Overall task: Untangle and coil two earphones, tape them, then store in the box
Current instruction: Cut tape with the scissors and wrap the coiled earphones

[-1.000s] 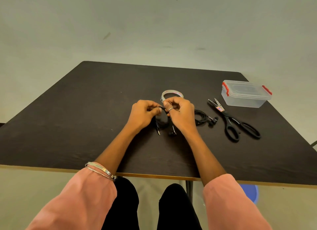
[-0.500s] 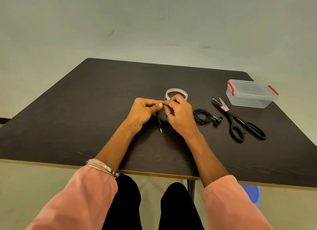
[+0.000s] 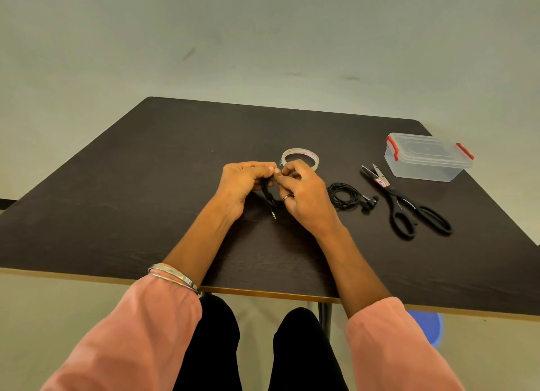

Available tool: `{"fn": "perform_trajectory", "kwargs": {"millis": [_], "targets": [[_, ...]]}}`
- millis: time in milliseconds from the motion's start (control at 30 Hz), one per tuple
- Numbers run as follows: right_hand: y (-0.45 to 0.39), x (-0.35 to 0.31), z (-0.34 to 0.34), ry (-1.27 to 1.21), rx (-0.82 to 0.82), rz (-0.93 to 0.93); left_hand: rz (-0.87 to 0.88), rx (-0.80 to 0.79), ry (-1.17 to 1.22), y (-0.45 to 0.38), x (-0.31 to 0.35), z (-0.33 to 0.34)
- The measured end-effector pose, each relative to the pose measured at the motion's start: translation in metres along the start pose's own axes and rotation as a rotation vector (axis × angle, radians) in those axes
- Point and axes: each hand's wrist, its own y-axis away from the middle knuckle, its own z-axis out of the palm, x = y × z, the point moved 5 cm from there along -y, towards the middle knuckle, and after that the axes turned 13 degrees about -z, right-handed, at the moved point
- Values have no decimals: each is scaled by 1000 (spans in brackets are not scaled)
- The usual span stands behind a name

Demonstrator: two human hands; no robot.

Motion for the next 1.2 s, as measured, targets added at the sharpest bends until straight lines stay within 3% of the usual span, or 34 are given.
{"fn": "perform_trajectory", "kwargs": {"millis": [167,300,467,833,1033,1200], "targets": [[4,-2,-3,-113,-19,-28,-24,44,69,-1,0,-1],[3,1,-13,-290,147,123,20,16,105,0,-1,-2],[2,10,-21,-288,296,191,67,12,53,3,-2,2],[-1,18,-4,-325,138,237,180,39,36,6,-5,0],[0,16,-8,-287,131,191,238,5,42,6,-5,0],[3,15,-4,-280,33,146,263,-28,40,5,-5,0]]}}
